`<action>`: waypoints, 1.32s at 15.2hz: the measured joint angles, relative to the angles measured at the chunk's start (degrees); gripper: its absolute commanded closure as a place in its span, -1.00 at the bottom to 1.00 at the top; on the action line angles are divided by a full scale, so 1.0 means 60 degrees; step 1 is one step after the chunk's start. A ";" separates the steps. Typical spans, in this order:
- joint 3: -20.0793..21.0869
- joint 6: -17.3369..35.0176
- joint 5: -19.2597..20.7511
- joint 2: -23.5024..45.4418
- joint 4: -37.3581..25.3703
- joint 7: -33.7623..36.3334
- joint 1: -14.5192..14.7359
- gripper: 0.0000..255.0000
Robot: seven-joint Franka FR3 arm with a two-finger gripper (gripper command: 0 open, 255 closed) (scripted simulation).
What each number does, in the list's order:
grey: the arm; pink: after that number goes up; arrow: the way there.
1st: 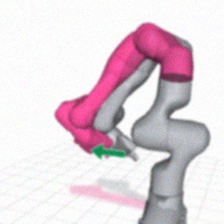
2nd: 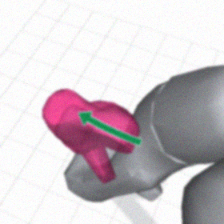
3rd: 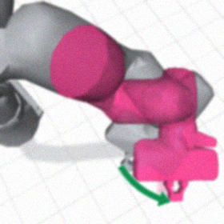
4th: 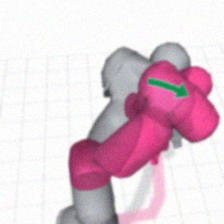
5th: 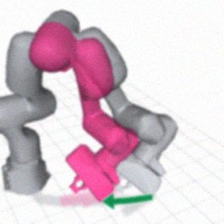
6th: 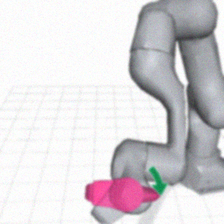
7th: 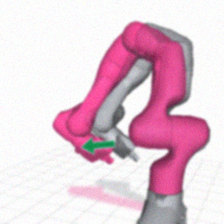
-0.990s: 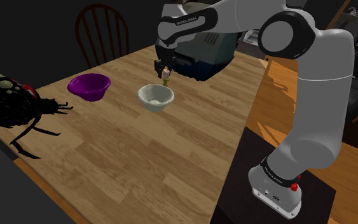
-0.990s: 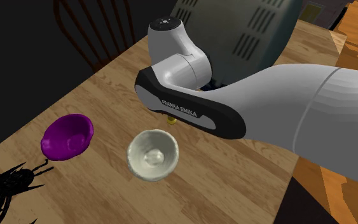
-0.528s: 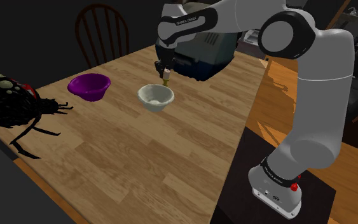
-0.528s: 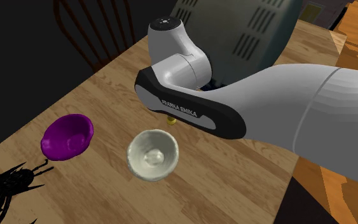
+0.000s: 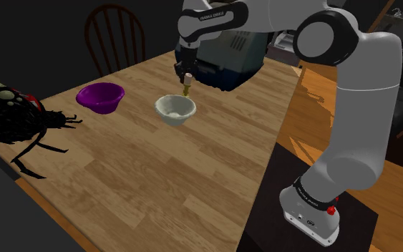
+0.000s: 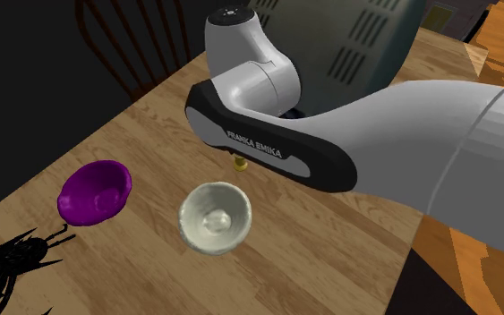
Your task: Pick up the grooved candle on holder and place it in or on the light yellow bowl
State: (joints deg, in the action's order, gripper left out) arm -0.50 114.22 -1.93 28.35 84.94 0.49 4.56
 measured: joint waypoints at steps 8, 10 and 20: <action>-0.0005 -0.0928 0.0012 -0.0204 -0.0726 0.0021 -0.0006 1.00; -0.0005 -0.1170 0.0015 -0.0266 -0.0905 0.0032 -0.0005 1.00; -0.0010 -0.2426 0.0021 -0.0273 -0.2153 0.0046 -0.0023 1.00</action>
State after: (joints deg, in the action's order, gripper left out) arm -0.57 99.66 -1.80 26.71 72.02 0.77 4.42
